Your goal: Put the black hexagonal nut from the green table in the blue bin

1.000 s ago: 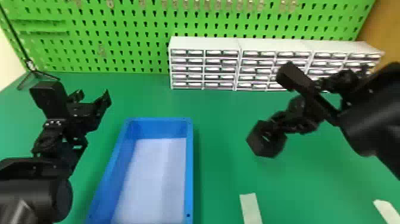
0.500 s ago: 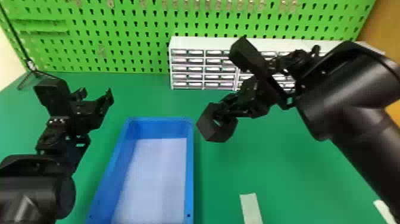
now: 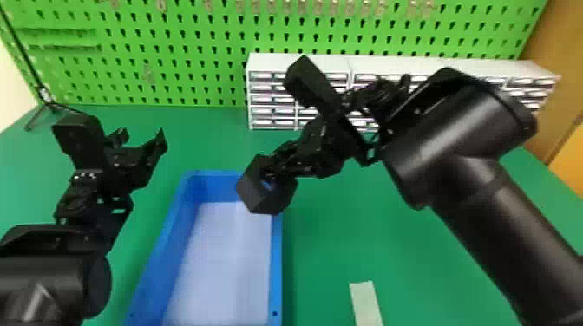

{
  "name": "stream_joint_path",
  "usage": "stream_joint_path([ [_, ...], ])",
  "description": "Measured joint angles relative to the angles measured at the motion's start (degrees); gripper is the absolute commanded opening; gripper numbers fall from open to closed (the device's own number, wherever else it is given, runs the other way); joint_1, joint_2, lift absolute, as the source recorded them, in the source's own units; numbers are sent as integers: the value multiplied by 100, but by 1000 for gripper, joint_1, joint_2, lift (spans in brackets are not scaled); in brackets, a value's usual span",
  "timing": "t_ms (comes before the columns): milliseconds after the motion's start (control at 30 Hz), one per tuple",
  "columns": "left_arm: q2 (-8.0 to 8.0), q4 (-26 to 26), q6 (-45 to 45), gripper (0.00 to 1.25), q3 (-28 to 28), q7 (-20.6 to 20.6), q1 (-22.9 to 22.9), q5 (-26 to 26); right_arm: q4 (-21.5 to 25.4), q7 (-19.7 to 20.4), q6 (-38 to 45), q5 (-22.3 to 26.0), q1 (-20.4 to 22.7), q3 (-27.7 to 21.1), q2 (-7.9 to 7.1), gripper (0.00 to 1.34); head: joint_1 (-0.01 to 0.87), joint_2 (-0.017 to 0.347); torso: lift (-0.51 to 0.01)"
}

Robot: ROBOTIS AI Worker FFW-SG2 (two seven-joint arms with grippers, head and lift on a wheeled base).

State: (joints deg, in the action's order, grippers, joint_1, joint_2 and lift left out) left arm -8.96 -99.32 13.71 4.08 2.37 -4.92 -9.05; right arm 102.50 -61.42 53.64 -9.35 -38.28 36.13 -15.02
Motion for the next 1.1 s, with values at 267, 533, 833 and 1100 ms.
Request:
stream_joint_path([
  [267, 0, 8, 0, 710, -5, 0, -5, -4, -162, 394, -167, 476, -15, 337, 204, 350, 686, 28, -96],
  [533, 0, 9, 0, 710, -11, 0, -7, -10, -256, 668, -252, 962, -39, 692, 207, 350, 686, 28, -96],
  [833, 0, 9, 0, 709, 2, 0, 6, -24, -343, 702, -150, 1094, -210, 1031, 225, 350, 686, 28, -96],
  [1100, 0, 9, 0, 709, -7, 0, 8, -31, -372, 746, -115, 1237, -318, 1214, 194, 348, 686, 28, -96],
])
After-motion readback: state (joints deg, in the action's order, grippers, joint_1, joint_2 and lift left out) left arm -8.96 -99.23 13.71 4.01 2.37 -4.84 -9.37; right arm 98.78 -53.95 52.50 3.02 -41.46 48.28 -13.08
